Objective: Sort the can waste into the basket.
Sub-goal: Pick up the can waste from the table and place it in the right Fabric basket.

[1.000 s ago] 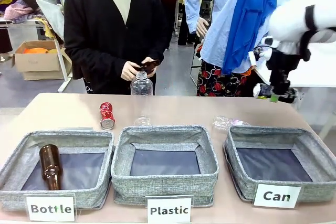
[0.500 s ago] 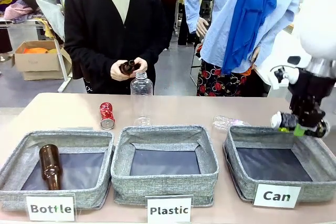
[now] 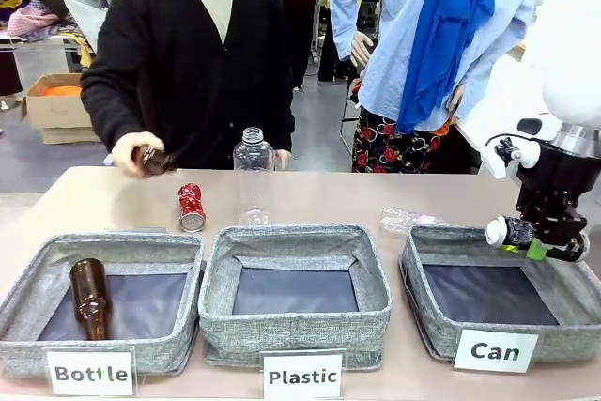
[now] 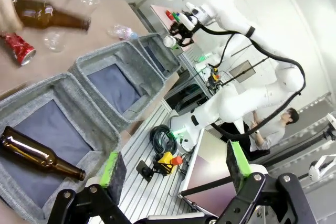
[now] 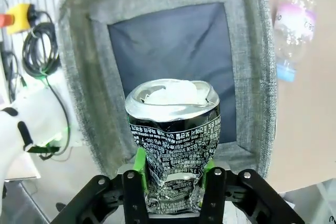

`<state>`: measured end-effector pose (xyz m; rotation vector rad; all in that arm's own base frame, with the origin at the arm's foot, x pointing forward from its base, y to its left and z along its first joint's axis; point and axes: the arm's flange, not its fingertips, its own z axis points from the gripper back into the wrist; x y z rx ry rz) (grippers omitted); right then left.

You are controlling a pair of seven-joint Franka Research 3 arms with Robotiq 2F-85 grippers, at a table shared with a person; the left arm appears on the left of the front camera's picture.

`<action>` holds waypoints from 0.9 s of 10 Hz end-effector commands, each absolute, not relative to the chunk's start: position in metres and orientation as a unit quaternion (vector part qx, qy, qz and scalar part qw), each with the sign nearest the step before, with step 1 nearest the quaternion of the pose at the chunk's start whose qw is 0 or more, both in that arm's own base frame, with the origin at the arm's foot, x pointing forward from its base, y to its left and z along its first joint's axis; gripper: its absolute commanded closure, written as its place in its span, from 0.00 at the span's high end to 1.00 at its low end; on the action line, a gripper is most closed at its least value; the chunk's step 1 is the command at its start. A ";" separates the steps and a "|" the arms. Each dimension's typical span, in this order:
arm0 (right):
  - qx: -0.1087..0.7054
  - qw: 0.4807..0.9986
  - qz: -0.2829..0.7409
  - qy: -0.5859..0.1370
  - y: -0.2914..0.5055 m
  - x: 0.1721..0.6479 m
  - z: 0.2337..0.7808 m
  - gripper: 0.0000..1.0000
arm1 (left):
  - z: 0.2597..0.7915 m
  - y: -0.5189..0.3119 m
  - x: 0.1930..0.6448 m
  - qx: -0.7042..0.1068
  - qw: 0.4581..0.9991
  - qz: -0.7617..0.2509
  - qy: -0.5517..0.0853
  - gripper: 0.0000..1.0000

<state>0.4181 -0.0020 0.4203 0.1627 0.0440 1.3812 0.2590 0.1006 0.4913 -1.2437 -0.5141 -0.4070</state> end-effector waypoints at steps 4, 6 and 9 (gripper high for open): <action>0.093 0.751 0.654 0.023 -0.003 0.432 0.418 1.00 | 0.588 0.112 0.163 -0.637 0.702 -0.216 -0.234 1.00; 0.101 0.754 0.649 0.023 -0.003 0.433 0.416 1.00 | 0.590 0.117 0.152 -0.657 0.683 -0.210 -0.239 1.00; 0.114 0.762 0.638 0.015 -0.003 0.432 0.414 1.00 | 0.587 0.118 0.153 -0.665 0.679 -0.208 -0.231 1.00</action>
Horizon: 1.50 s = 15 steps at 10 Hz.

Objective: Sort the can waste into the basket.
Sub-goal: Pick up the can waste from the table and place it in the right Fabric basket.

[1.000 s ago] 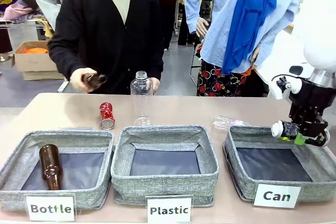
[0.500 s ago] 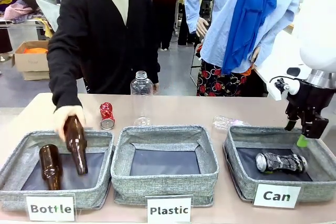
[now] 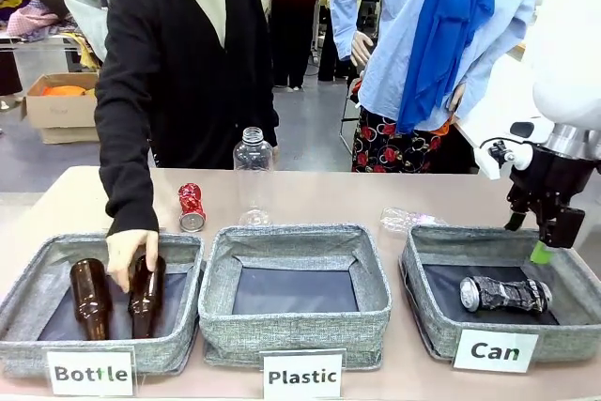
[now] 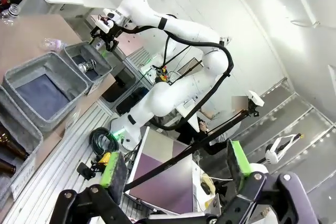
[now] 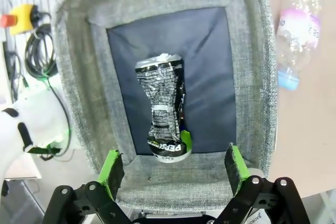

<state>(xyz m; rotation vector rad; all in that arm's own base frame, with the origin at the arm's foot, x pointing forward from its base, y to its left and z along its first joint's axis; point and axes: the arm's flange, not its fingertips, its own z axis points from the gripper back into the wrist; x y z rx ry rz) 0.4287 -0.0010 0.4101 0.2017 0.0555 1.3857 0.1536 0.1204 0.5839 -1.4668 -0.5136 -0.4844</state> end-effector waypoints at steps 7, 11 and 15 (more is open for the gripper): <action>0.415 0.848 0.301 -0.132 -0.012 0.458 0.438 1.00 | 0.521 0.076 0.207 -0.591 0.773 -0.215 -0.087 1.00; 0.605 0.775 0.158 -0.094 -0.045 0.481 0.437 1.00 | 0.485 0.066 0.222 -0.541 0.801 -0.256 0.009 1.00; 0.616 0.766 0.164 -0.085 -0.060 0.479 0.422 1.00 | 0.481 0.058 0.222 -0.540 0.805 -0.244 0.018 1.00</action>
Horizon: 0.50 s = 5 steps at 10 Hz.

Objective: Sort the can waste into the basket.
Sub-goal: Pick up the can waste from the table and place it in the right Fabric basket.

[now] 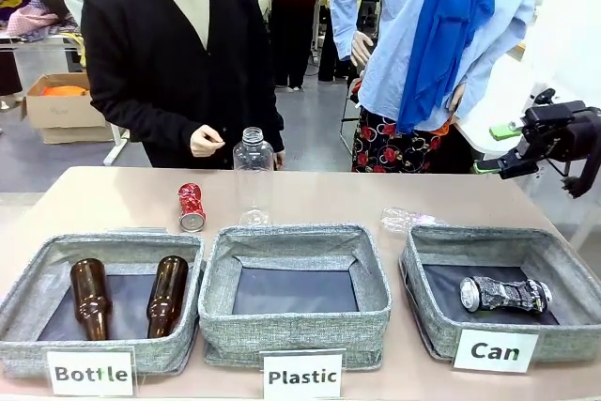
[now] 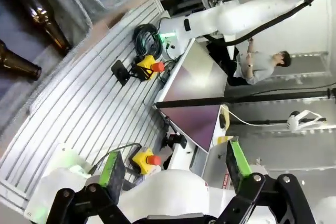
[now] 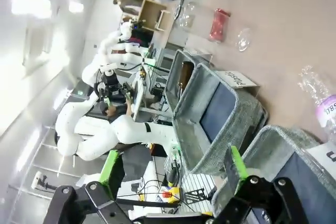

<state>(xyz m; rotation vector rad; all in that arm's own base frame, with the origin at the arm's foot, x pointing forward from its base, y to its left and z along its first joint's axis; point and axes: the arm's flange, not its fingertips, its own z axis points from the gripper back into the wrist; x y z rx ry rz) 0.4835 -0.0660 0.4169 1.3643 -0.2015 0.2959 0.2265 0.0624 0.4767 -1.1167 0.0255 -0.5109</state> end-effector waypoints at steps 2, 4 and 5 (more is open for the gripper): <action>0.616 0.766 0.164 -0.085 -0.060 0.479 0.422 1.00 | 0.481 0.058 0.222 -0.540 0.805 -0.244 0.018 1.00; 0.616 0.766 0.164 -0.085 -0.060 0.479 0.422 1.00 | 0.481 0.058 0.222 -0.540 0.805 -0.244 0.018 1.00; 0.616 0.766 0.164 -0.085 -0.060 0.479 0.422 1.00 | 0.481 0.058 0.222 -0.540 0.805 -0.244 0.018 1.00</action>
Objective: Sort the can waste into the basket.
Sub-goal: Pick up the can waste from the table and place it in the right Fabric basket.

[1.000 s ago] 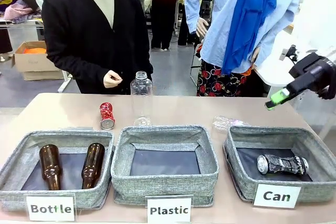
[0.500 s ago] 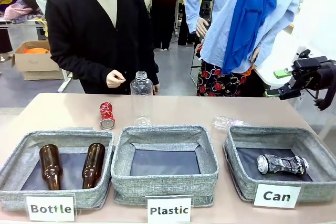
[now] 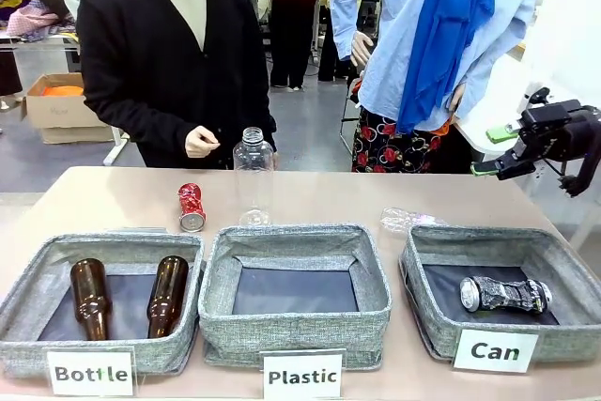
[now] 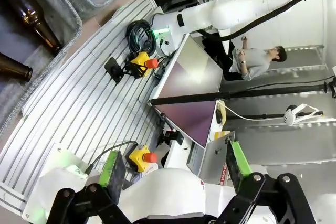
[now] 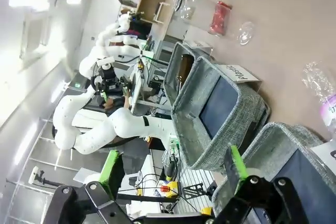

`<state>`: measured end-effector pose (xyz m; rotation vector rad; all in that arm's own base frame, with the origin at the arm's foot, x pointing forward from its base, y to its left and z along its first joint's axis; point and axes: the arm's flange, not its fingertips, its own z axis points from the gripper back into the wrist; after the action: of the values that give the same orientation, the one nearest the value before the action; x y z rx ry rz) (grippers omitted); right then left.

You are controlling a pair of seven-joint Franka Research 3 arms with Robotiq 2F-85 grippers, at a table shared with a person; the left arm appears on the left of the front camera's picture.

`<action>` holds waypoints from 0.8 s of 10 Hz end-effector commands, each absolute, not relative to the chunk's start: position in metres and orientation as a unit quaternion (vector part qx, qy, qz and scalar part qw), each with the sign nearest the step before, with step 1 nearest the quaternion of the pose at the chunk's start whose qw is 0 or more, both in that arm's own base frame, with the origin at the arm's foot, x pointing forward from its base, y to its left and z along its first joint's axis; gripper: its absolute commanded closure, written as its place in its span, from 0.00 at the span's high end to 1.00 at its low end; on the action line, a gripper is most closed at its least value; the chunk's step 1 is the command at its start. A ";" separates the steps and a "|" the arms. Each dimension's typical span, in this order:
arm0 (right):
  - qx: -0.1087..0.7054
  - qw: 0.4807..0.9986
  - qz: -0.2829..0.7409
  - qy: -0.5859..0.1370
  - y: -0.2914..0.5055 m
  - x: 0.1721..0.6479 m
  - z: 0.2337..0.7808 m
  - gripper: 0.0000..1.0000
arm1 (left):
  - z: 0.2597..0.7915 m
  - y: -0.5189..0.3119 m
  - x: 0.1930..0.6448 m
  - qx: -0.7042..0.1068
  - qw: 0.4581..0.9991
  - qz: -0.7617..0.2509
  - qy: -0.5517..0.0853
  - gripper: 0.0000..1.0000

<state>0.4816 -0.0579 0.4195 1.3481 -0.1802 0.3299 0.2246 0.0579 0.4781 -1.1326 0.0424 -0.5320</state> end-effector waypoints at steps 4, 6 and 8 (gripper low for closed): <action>0.616 0.766 0.164 -0.085 -0.060 0.479 0.422 1.00 | 0.481 0.058 0.222 -0.540 0.805 -0.244 0.018 1.00; 0.616 0.766 0.164 -0.085 -0.060 0.479 0.422 1.00 | 0.481 0.058 0.222 -0.540 0.805 -0.244 0.018 1.00; 0.616 0.766 0.164 -0.085 -0.060 0.479 0.422 1.00 | 0.478 0.058 0.225 -0.530 0.810 -0.249 0.020 1.00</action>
<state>0.4815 -0.0580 0.4194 1.3472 -0.1793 0.3304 0.2247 0.0578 0.4780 -1.1318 0.0427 -0.5323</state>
